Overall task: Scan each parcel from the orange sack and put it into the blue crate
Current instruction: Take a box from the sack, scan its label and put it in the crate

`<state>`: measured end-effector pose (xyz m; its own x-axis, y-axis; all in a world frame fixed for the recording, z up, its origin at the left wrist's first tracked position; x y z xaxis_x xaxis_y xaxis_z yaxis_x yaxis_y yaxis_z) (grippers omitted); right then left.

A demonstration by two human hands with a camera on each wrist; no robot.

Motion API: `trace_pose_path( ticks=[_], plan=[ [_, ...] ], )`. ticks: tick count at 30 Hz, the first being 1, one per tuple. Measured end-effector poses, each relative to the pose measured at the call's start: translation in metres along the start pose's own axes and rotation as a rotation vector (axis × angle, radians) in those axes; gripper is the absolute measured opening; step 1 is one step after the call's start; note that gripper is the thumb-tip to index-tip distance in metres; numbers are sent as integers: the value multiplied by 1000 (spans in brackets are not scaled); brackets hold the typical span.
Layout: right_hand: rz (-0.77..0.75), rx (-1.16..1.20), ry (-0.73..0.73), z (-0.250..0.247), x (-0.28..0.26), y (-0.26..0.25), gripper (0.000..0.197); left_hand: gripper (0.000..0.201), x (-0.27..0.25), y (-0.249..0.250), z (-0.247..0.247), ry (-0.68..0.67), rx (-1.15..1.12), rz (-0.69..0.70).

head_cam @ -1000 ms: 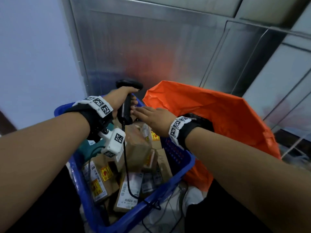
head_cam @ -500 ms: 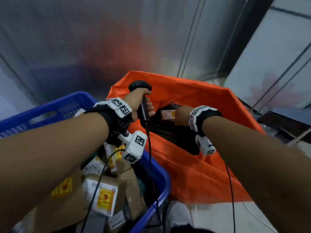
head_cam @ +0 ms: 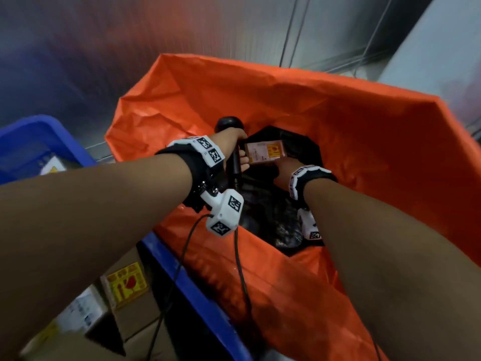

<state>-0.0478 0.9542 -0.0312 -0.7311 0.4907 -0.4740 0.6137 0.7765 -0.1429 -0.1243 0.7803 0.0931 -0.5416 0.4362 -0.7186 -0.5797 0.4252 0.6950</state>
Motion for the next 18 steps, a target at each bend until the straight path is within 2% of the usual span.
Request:
trace_pose_path(
  ticks=[9,13,14,16,17,18],
  plan=[
    [-62,-44,-22,34,77,-33,99,35,68,-24,8,-1,39,-135],
    [-14,21,32,38,91,-25,72,39,100,-46,2,2,65,-176],
    [19,51,8,41,88,-21,74,39,105,-50,3,-5,73,-190],
    [14,28,-20,49,78,-16,92,39,110,-56,3,10,45,-210],
    [-15,-16,60,51,77,-17,90,39,111,-57,3,28,28,-207],
    [-78,-82,165,50,74,-21,79,38,111,-59,2,37,23,-203]
  ],
)
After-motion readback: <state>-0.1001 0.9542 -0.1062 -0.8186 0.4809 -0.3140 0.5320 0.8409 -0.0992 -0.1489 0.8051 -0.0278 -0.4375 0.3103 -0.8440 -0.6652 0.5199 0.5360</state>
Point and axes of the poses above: each hand's wrist, its own x-axis towards the middle knuckle, its own z-axis out of the palm, y = z × x, the point moved 3 cm from there along x, towards the middle knuckle, and after that the axes turned 1 degree about x, right-handed, at the moved point
